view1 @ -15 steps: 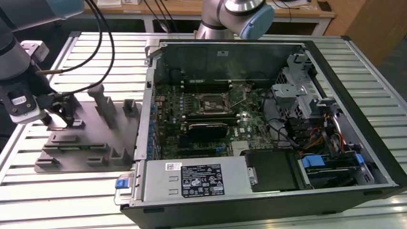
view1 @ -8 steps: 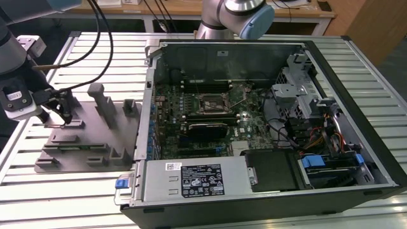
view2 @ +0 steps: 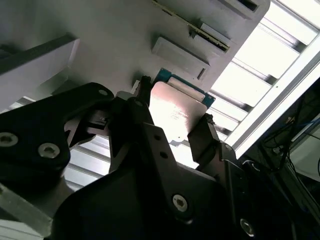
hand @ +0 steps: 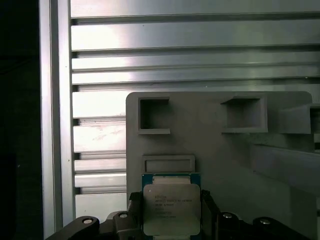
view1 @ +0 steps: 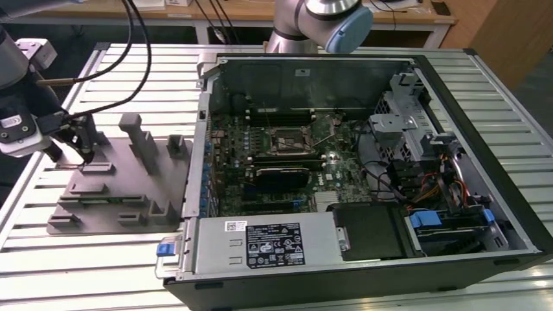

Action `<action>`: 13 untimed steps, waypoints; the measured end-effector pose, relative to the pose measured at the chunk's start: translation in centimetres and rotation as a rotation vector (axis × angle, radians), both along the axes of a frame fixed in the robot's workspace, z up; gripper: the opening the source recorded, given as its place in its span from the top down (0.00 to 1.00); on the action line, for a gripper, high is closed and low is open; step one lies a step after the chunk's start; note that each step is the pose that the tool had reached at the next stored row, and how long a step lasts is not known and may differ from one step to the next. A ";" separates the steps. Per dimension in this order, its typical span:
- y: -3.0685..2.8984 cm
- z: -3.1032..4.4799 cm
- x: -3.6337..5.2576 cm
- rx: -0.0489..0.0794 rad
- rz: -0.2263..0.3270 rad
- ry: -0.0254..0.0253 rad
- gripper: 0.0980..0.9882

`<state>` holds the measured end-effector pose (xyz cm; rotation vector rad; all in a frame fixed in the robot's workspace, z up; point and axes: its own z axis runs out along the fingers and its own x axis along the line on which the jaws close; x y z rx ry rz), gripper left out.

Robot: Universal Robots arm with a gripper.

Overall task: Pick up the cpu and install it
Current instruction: 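Pick up the cpu and move it towards the insertion slot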

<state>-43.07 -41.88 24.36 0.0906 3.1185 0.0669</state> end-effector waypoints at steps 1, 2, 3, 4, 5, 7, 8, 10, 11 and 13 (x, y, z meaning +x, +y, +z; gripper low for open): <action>0.00 0.18 0.00 0.000 0.000 0.0000 0.50; 0.00 0.35 0.00 0.000 0.000 0.0000 0.50; 0.00 0.51 0.00 0.000 0.000 0.0001 0.50; 0.00 0.66 0.00 0.000 0.000 0.0000 0.50; 0.00 0.81 0.00 0.000 0.000 0.0000 0.50; 0.00 1.07 0.00 0.000 0.000 0.0000 0.50; 0.00 1.19 0.00 0.000 0.000 -0.0001 0.50; 0.00 1.44 0.00 0.000 0.000 -0.0001 0.50; 0.00 1.58 0.00 0.000 0.000 -0.0002 0.50; 0.00 1.92 0.00 0.000 0.000 -0.0002 0.50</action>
